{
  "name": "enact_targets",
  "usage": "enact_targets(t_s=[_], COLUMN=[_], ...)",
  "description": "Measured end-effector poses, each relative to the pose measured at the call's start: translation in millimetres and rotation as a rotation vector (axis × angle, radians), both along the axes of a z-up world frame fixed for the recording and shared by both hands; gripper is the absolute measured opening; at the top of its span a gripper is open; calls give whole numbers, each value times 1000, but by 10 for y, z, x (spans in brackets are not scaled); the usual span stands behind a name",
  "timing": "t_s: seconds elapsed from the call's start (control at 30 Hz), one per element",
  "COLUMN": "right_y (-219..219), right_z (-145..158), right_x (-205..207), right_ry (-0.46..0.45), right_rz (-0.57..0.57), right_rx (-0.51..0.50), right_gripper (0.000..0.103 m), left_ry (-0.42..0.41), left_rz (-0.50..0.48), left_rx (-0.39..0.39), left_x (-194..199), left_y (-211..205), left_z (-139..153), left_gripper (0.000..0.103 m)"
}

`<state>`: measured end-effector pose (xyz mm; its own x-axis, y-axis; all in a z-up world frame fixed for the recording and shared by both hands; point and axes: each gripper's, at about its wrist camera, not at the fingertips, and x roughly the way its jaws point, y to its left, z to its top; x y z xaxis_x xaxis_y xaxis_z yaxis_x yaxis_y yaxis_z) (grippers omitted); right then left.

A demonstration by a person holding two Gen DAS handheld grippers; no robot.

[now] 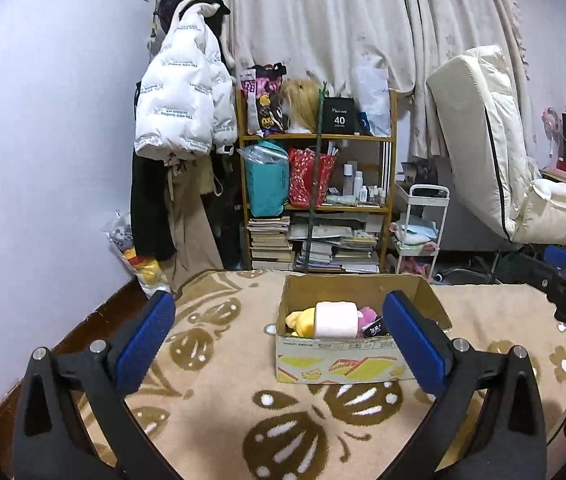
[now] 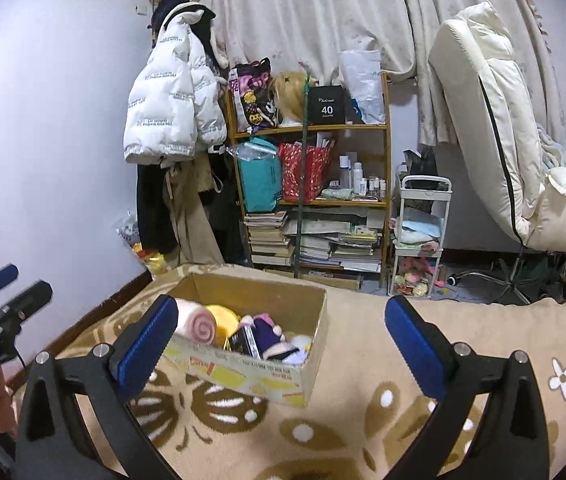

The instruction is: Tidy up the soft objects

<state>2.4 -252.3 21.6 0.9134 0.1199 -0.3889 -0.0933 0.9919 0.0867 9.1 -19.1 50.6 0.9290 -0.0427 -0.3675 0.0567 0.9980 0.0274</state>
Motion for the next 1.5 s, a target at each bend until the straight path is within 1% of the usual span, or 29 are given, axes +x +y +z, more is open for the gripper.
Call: enact_targets(t_s=[0.13, 0.33, 0.47, 0.57, 0.7, 0.83, 0.93, 1.17, 1.5], right_y=[17, 55, 41, 38, 40, 34, 22, 19, -3], right_z=[-99, -179, -249, -275, -277, -283, -292, -295, -341], right_x=[-85, -70, -39, -18, 0, 45, 68, 70, 75], right_ry=[16, 18, 24, 15, 9, 19, 24, 26, 32], right_rz=[1, 7, 5, -1, -1, -1, -1, -1, 0], right_rx=[-9, -26, -27, -35, -36, -27, -18, -18, -15], right_gripper=[103, 103, 103, 103, 103, 103, 103, 103, 103], left_ry=[3, -6, 35, 70, 70, 100, 92, 104, 92], left_rz=[8, 33, 35, 3, -21, -51, -52, -45, -36], left_rx=[-1, -22, -19, -15, 22, 42, 61, 51, 55], left_x=[-64, -42, 86, 183, 231, 259, 247, 254, 252], left_y=[11, 78, 58, -9, -119, -193, -240, -245, -210], left_z=[-45, -85, -205, -268, -311, -377, -381, -389, -381], left_gripper=[102, 102, 102, 102, 102, 102, 102, 102, 102])
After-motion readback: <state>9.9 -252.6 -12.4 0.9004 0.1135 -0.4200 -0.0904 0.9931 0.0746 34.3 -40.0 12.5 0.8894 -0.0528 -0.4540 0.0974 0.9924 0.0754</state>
